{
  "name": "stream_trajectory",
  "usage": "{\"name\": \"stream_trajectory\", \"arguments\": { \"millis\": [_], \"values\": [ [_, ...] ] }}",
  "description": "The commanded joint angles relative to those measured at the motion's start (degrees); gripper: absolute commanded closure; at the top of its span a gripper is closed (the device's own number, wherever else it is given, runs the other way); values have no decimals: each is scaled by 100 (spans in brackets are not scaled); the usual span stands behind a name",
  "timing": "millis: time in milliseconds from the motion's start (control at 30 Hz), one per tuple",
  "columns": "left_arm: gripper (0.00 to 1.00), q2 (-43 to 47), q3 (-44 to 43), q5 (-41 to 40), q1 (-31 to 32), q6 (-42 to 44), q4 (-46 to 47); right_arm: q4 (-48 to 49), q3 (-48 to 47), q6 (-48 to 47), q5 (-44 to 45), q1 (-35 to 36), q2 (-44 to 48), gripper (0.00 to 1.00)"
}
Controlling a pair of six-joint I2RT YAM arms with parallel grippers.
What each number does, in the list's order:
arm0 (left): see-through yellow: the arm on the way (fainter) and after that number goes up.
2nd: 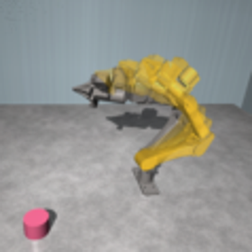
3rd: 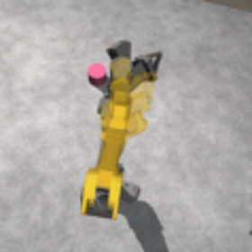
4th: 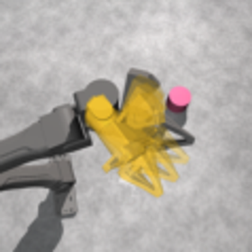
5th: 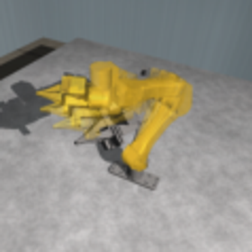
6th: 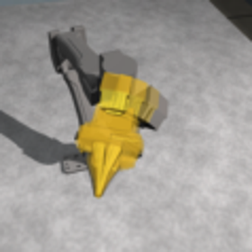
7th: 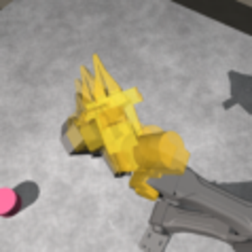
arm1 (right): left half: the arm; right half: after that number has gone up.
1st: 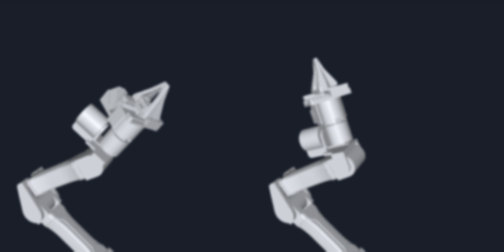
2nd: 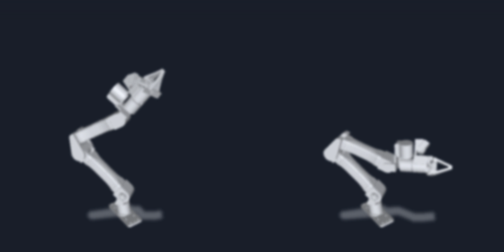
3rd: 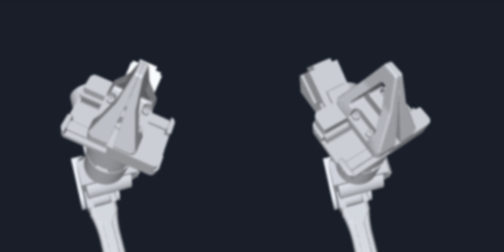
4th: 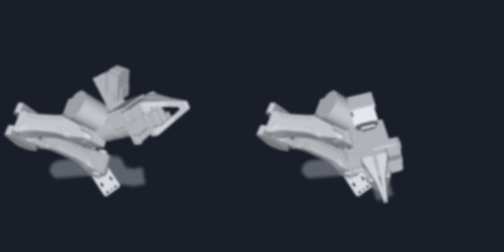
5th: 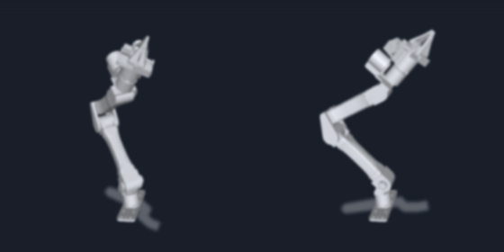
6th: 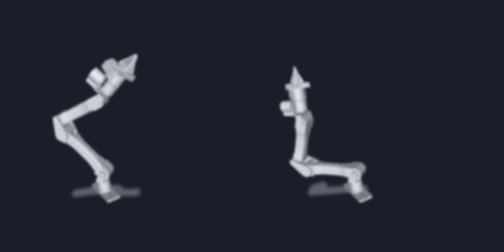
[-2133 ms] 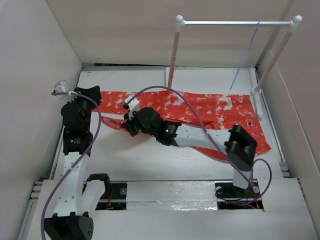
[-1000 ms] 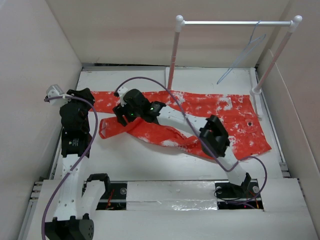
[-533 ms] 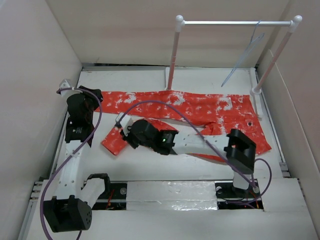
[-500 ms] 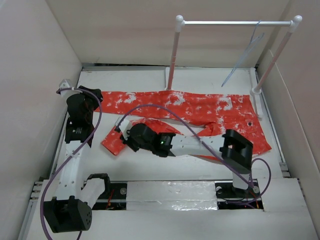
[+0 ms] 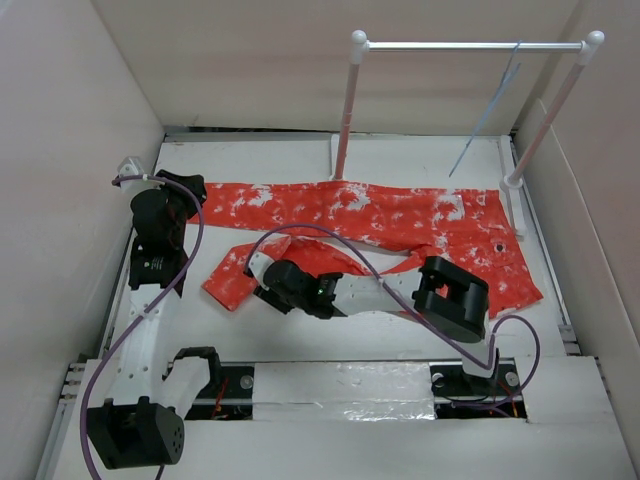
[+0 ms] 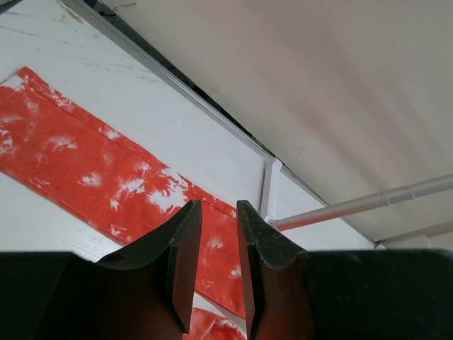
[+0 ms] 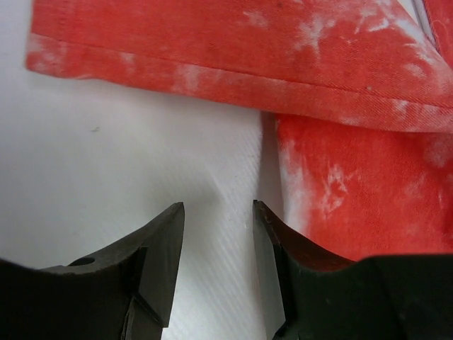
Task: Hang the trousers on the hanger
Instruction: Flatten out the trousers at the center of the board.
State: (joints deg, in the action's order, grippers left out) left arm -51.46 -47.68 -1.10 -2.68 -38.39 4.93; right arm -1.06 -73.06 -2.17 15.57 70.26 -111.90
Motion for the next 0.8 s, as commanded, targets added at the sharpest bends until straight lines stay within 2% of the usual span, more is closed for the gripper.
{"name": "stream_trajectory", "arguments": {
  "millis": [0,200,300,333,367,467,633,767],
  "values": [
    [76,136,4,84,-14,16,325,124,-454,-116,262,-196,-279,51],
    [76,136,22,251,-14,16,342,-123,-894,-134,464,-469,-763,55],
    [76,119,40,251,-14,16,360,9,-868,-46,710,-469,-720,81],
    [76,119,40,251,-14,7,351,44,-842,-55,832,-469,-693,96],
    [76,119,40,242,-14,7,351,44,-790,-90,868,-469,-667,100],
    [76,119,40,225,-14,16,342,18,-527,-247,746,-251,-334,100],
    [76,128,66,233,-14,7,368,-25,352,-451,614,286,1236,100],
    [77,110,119,268,-14,-54,412,36,731,-284,333,287,1794,100]
  ]
}}
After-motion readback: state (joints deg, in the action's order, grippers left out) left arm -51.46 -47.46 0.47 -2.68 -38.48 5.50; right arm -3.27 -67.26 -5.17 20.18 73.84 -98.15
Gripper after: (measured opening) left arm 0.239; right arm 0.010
